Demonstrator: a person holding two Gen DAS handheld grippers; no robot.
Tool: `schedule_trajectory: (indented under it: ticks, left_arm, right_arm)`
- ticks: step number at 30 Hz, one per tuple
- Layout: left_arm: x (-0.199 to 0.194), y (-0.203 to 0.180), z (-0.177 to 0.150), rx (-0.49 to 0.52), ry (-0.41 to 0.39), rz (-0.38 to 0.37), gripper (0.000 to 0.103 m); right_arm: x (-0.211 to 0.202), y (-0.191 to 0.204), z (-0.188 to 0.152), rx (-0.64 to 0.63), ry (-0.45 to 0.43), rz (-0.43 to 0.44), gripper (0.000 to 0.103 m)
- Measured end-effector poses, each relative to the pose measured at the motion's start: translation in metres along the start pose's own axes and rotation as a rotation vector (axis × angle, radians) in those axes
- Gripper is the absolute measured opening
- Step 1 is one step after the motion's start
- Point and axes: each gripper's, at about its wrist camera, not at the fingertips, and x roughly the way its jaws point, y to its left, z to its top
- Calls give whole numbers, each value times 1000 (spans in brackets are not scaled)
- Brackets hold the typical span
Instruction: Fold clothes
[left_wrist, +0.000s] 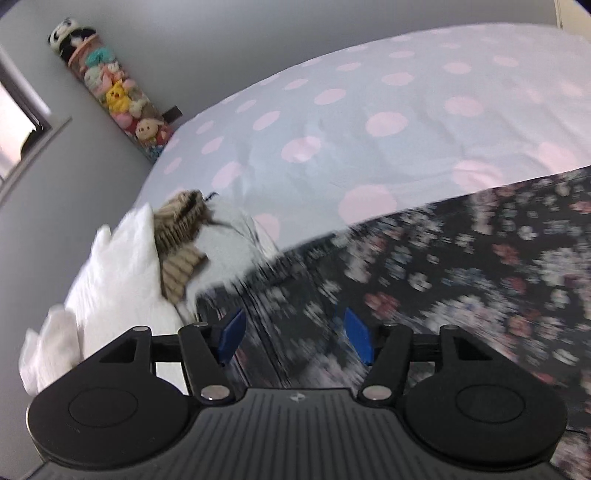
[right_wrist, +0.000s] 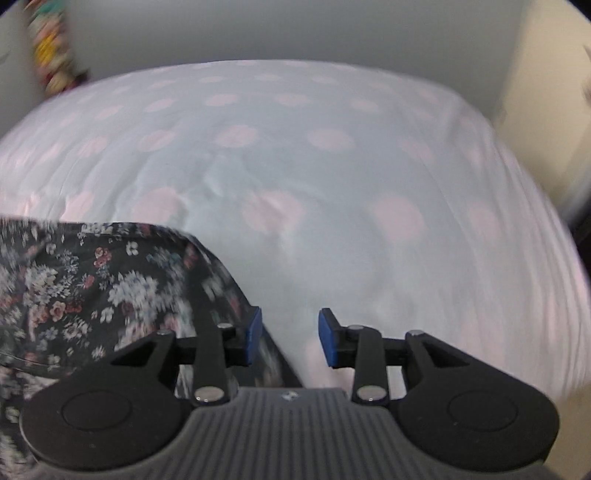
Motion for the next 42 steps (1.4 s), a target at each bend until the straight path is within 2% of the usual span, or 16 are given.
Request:
schedule_trajectory:
  ticks: [4,12,16,21,25,29,35,38,42]
  left_arm:
    - [-26,-10,-21,-31,-1,-47,58]
    - [-62,-31,-56,-166,-1,-141,58]
    - [-70,-37,-63,-178,18,-153,58]
    - [-75,-38,-62,-149,26,-148,58]
    - [-69,-40,-58,-125,42,-133,58]
    - [-58,-37,-59,-143,76,-132,58]
    - [-46,-28,-66,-149,135,-119,58]
    - [-46,-20,-71,-152,161,-107,58]
    - [-48,-10,-83,-165,192,-96,58]
  right_arm:
    - [-10,-33,-40,213,55,75,37]
    - [15,-44,-89,472,90,167,40]
    - [17,-41,-94,515,57,159,24]
    - [-17,-32,-65,335,-57,32,21]
    - [-22,-40,-20,211,-105,-53,20]
    - [-26,-49,25,87,-148,-137,20]
    - [39,-47,65,-27,-82,-223,19]
    - [71,-45,66,-61,-21,-263,19]
    - [92,-51,52,-49,20,-267,20]
